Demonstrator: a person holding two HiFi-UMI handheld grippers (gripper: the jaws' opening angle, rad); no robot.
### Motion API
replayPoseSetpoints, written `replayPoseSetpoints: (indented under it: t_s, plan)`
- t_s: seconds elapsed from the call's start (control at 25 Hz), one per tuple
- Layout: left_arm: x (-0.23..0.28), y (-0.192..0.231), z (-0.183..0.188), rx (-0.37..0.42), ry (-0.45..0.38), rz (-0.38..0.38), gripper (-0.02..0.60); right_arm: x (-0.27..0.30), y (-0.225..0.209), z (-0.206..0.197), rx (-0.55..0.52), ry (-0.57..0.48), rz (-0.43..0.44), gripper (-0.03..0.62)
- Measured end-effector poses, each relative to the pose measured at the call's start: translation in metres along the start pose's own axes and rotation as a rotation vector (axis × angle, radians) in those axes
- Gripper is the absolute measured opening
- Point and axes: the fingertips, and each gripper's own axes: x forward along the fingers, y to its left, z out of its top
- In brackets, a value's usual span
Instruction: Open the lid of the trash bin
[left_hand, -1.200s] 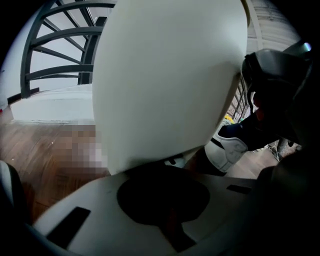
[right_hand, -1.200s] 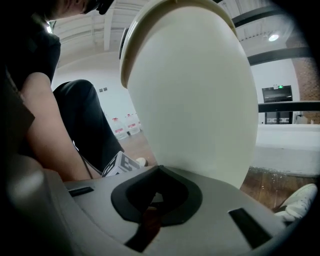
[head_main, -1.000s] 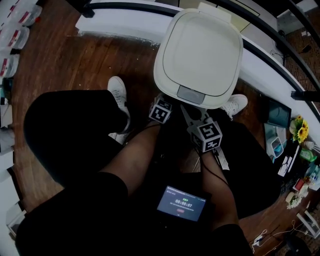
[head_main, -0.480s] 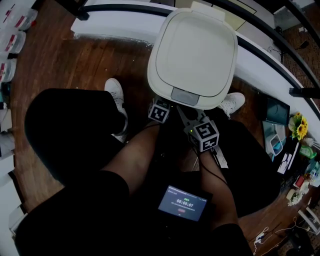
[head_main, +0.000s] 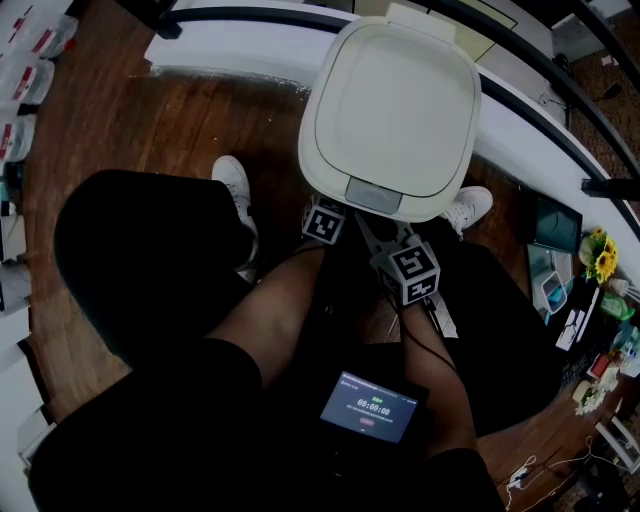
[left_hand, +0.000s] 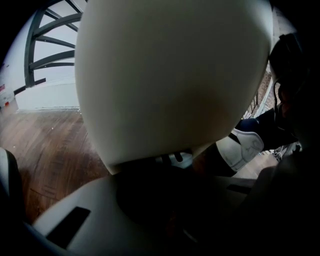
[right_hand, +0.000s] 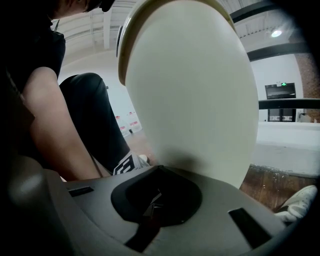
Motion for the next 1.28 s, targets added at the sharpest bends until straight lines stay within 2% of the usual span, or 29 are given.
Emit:
replayPoseSetpoints:
  t_s: [1.28]
  plan:
    - [0.009,-0.001,-0.006,-0.002,0.040,0.014,0.029,-0.005,-0.014,-0.021,0.033,0.041,-0.028,0.018]
